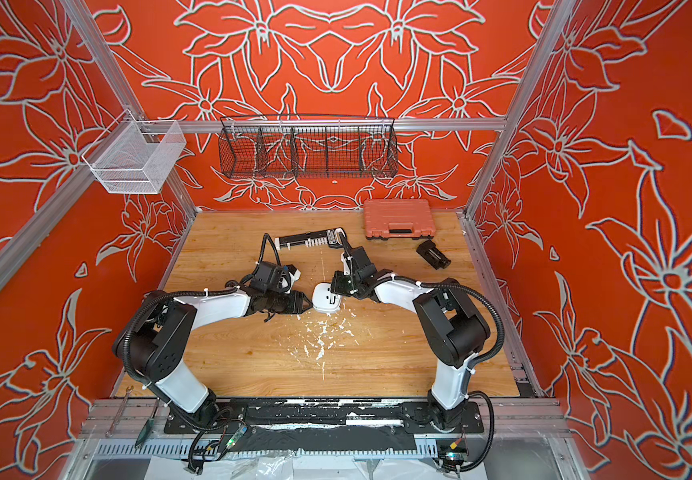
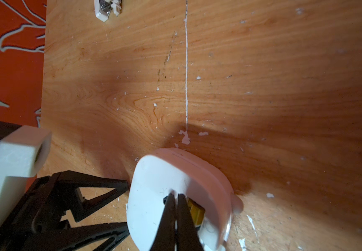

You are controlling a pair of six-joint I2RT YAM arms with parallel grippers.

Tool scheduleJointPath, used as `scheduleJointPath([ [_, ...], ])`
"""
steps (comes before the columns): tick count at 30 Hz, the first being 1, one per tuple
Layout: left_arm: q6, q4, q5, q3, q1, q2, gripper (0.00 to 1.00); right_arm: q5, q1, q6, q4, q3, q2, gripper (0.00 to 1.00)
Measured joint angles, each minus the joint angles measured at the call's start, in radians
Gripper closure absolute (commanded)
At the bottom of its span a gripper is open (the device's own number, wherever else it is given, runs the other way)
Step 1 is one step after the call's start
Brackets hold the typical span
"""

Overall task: Insert the battery into the alarm
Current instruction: Install the cover on the alarm.

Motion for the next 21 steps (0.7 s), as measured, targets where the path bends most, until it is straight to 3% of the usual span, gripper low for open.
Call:
scheduleJointPath([
  [19,0.0,-0.014,0.021,0.034,0.0,-0.007,0.4,0.03,0.004,0.076,0.126,-0.084,-0.018,1.0],
  [21,0.0,-0.014,0.021,0.034,0.0,-0.007,0.4,0.031,0.004,0.08,0.13,-0.088,-0.019,0.95],
])
